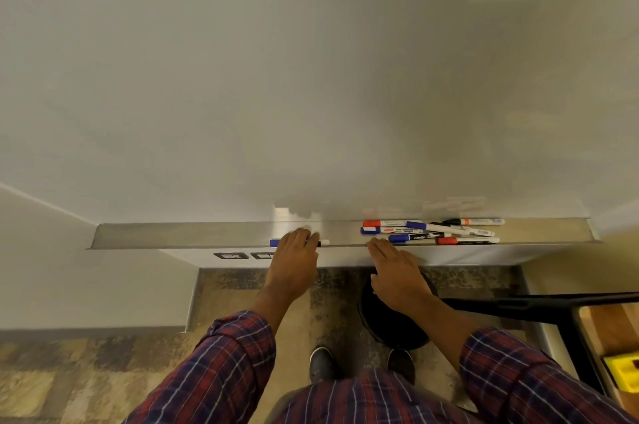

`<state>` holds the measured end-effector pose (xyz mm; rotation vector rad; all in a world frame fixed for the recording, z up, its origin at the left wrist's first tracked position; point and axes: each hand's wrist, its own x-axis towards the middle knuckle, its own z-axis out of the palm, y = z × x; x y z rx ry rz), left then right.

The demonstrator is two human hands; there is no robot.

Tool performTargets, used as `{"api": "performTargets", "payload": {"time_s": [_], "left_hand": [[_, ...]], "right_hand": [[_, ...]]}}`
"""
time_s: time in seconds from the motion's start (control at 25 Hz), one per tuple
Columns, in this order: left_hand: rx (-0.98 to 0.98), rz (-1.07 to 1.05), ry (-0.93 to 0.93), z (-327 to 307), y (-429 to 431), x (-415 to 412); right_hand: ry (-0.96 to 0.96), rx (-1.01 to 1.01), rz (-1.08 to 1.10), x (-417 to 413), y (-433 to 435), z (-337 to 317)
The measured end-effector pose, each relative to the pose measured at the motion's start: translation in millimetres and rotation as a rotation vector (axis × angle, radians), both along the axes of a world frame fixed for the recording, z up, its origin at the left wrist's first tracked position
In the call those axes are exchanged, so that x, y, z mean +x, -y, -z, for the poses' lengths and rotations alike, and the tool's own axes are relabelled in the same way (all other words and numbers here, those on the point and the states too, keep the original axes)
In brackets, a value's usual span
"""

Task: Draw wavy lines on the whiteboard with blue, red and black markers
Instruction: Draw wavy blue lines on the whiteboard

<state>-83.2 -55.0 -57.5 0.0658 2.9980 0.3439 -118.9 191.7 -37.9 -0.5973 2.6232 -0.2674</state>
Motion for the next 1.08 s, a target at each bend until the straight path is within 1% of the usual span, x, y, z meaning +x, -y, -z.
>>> {"api": "performTargets", "payload": {"time_s": [0.12, 0.28, 0.36, 0.52, 0.6, 0.72, 0.84, 1.08], "left_hand": [[-0.042, 0.008, 0.002, 1.1, -11.3, 1.1], [-0.070, 0.064, 0.031, 1.0, -37.7, -0.7], [-0.091, 0.101, 0.068, 0.3, -55.0, -3.0], [-0.173, 0.141, 0.144, -2.8, -87.7, -1.7], [-0.217, 0.147, 0.188, -4.6, -100.7, 0.4], [-0.234, 0.101, 0.241, -5.5, -110.8, 0.9], [-0.249, 0.094, 0.278, -7.3, -113.7, 0.5], [-0.221, 0.071, 0.338, -14.1, -119.0, 2.6]], "right_hand": [[-0.038, -0.064, -0.001, -2.7, -10.2, -2.7], [-0.155, -0.138, 0.110, -15.4, -39.7, -5.7], [-0.207, -0.104, 0.147, -27.0, -56.3, -7.1], [-0.340, 0.039, 0.179, -50.9, -90.1, -5.6], [-0.343, 0.114, 0.174, -61.3, -103.2, -6.1], [-0.319, 0.158, 0.138, -73.0, -112.5, -6.1], [-0.287, 0.178, 0.084, -79.2, -113.9, -6.8], [-0.321, 0.167, 0.018, -86.1, -117.9, -10.6]]}}
